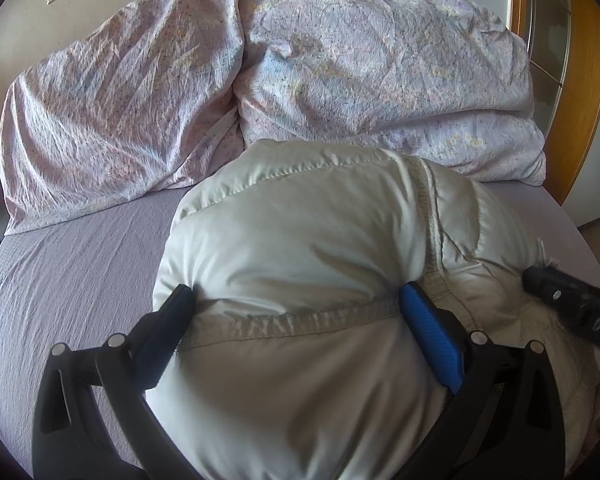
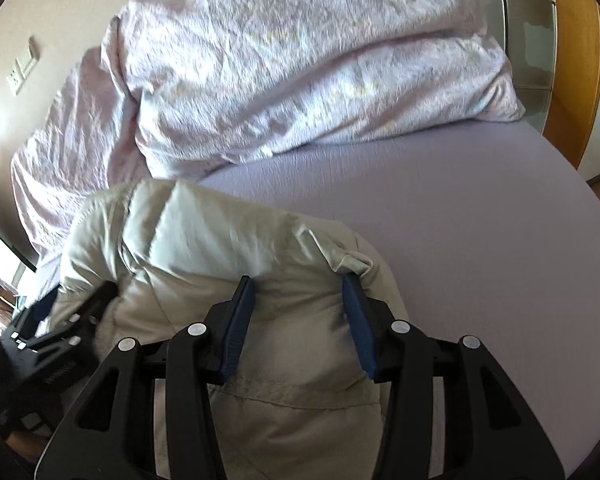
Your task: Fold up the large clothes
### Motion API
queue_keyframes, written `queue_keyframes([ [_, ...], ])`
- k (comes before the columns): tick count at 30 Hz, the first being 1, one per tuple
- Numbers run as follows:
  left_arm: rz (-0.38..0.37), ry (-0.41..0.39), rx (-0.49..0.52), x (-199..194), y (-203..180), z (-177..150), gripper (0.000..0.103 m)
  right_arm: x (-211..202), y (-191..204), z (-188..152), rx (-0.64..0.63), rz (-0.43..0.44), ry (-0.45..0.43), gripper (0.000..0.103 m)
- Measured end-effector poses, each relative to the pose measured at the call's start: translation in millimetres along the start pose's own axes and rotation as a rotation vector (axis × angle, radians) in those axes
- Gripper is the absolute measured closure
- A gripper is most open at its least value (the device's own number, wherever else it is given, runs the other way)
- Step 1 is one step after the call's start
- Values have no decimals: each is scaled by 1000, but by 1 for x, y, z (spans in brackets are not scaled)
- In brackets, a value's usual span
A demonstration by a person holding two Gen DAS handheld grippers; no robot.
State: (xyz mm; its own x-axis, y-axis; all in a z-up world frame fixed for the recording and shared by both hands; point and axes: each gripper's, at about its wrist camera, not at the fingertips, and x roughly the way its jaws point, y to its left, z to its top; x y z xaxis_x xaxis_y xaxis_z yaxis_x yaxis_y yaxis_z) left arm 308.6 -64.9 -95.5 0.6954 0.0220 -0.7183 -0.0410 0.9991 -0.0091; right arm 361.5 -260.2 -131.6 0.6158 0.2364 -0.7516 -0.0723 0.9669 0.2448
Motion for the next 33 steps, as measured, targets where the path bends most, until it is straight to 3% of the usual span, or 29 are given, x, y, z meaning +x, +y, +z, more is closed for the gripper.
queue_keyframes([
  [19, 17, -15, 8, 2, -3, -2, 2, 12, -7, -10, 4, 36, -19, 55],
  [33, 33, -28, 14, 3, -5, -4, 2, 13, -1, -7, -14, -12, 8, 55],
])
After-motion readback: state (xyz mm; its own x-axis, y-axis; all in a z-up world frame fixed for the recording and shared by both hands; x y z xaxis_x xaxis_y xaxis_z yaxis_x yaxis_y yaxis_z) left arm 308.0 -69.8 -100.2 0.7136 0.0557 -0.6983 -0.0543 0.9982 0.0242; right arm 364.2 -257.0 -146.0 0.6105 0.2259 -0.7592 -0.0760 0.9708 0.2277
